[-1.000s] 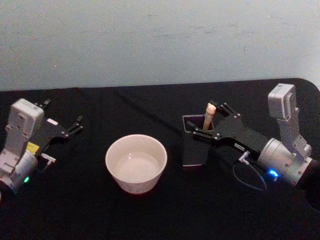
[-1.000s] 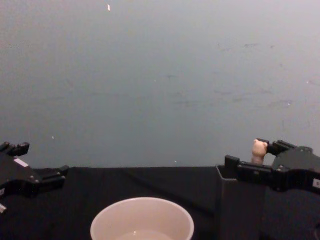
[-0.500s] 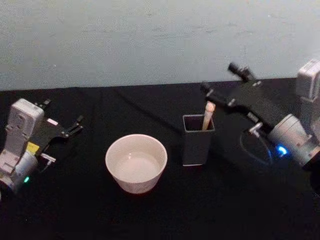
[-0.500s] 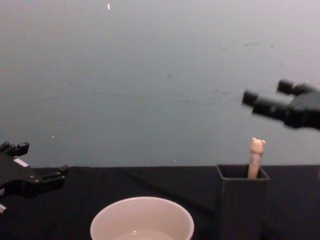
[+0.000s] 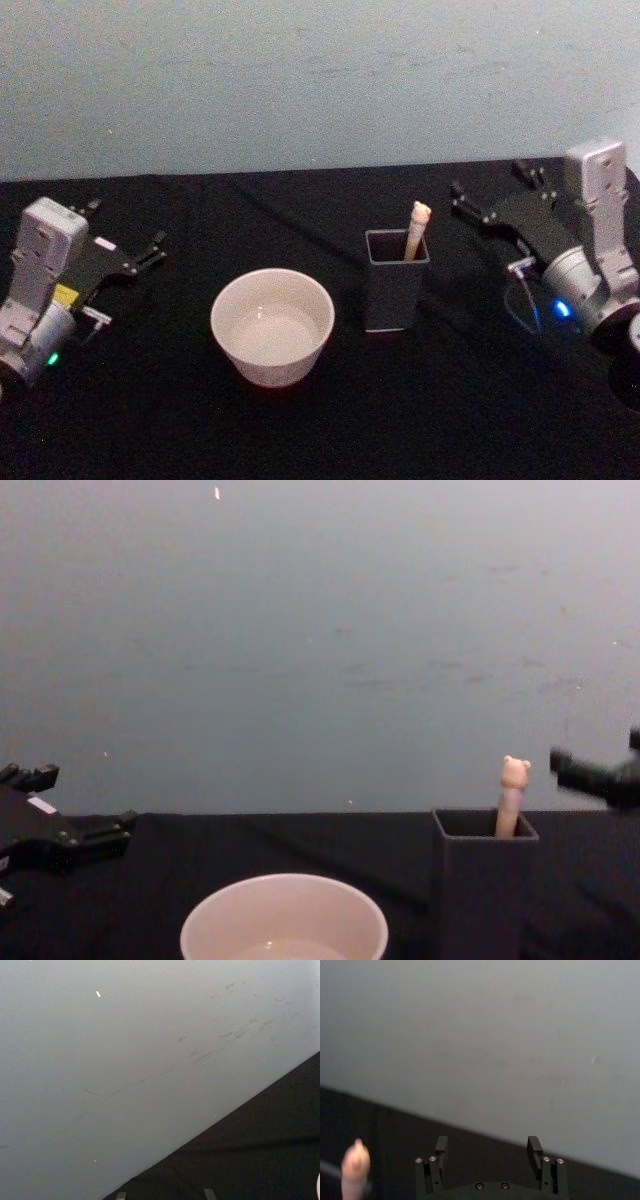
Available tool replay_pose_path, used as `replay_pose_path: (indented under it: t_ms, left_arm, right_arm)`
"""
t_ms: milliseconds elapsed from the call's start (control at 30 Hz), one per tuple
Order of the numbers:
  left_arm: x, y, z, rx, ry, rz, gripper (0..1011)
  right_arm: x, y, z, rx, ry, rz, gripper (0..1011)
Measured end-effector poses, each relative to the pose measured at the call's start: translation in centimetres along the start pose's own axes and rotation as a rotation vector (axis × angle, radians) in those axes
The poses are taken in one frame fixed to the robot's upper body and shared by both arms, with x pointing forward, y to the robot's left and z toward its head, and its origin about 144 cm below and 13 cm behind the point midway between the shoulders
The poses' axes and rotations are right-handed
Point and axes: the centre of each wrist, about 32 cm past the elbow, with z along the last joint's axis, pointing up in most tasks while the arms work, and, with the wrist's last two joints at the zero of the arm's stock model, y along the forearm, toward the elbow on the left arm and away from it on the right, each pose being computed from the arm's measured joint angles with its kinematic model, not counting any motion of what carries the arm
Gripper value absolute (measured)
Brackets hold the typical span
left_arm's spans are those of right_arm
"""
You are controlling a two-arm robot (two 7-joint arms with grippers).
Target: Pick up the stirring spoon with one hand, stir inside the cup, then place it back in its original position.
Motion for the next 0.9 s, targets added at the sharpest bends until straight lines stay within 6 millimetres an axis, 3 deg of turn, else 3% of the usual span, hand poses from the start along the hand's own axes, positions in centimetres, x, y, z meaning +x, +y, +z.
replay_pose_path:
  t_ms: [133,367,900]
  left_arm:
    - [0.0,0.0,0.0,0.000,0.000,0.000,1001]
    - [0.0,0.0,0.0,0.000,0.000,0.000,1002]
    - [0.0,0.0,0.0,0.000,0.000,0.000,1001]
  right_arm:
    - [-0.6,-0.2,-1.6,-0.090,-0.020,0.017,1002]
    - [-1.0,-0.4,-2.8,-0.152,-0.033,0.043,1002]
    - [-1.0,-0.4,-2.7,-0.144,-0.030,0.047,1000]
